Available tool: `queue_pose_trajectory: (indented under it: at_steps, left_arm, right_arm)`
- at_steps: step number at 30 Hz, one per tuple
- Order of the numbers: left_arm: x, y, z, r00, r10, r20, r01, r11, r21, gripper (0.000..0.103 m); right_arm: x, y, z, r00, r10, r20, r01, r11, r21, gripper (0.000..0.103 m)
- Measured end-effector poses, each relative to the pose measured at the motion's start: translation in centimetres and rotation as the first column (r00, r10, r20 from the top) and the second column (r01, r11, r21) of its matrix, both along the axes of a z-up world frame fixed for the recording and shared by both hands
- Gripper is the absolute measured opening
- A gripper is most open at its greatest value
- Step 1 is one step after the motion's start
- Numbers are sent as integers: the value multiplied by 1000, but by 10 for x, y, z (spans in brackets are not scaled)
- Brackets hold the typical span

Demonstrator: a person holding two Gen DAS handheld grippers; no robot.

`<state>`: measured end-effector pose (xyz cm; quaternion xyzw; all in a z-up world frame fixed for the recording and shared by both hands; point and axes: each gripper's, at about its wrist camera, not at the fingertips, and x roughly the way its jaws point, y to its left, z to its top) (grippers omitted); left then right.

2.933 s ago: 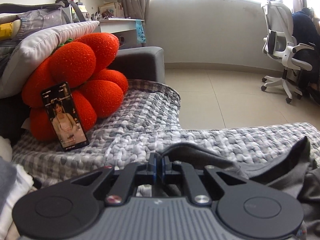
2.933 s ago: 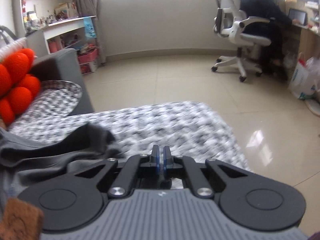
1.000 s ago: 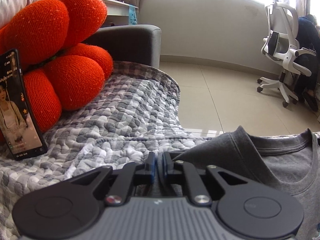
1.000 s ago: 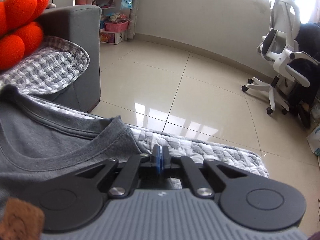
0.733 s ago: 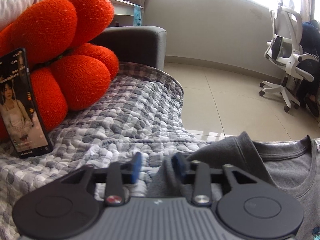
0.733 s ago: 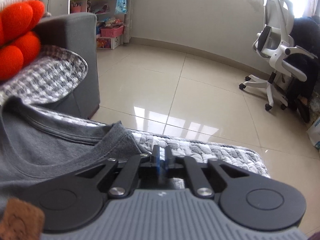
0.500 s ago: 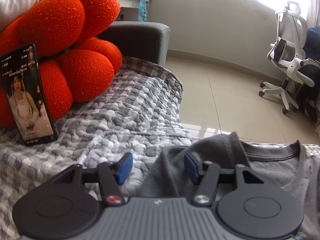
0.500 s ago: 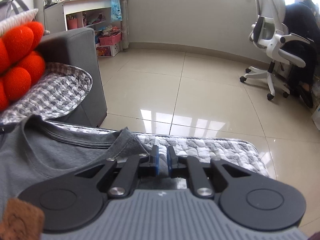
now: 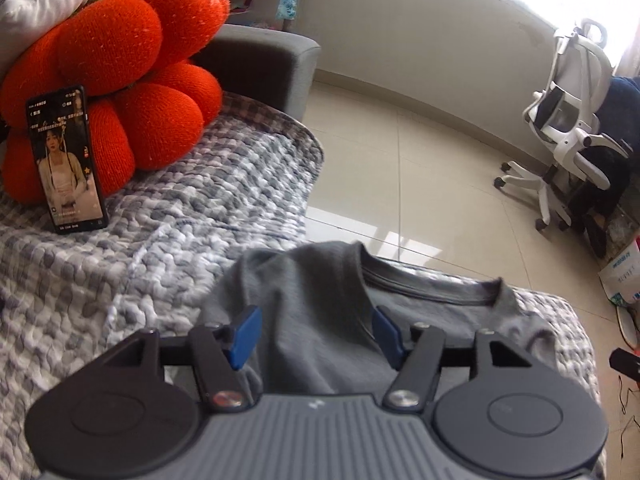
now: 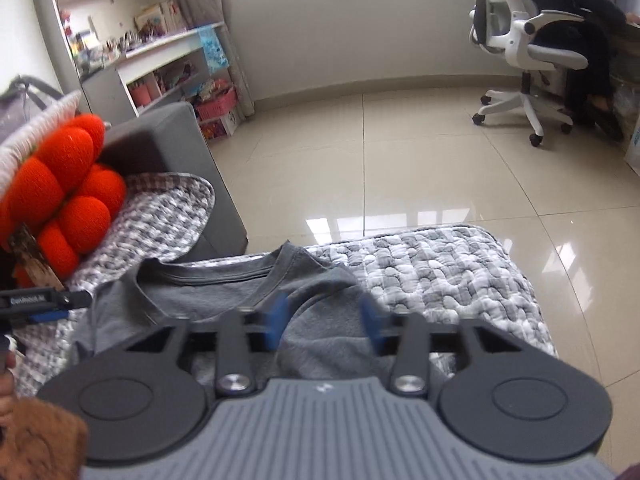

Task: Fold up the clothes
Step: 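Lower the T-shirt onto the bed and open both grippers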

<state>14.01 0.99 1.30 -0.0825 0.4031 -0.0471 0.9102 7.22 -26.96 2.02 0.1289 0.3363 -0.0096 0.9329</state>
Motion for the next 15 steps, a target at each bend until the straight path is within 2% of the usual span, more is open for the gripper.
queue_pose_trajectory:
  at_steps: [5,15]
  left_arm:
    - [-36,-10,11,1000,-30,5,30,999,20,67]
    - [-112,-6,-5,997,-70,20,70,997,-8,71]
  right_arm:
    - [-29,-2,1,1000,-9,4,9,999,51,54]
    - [-89,-12,-15,1000,-10,-5,10,991,134,55]
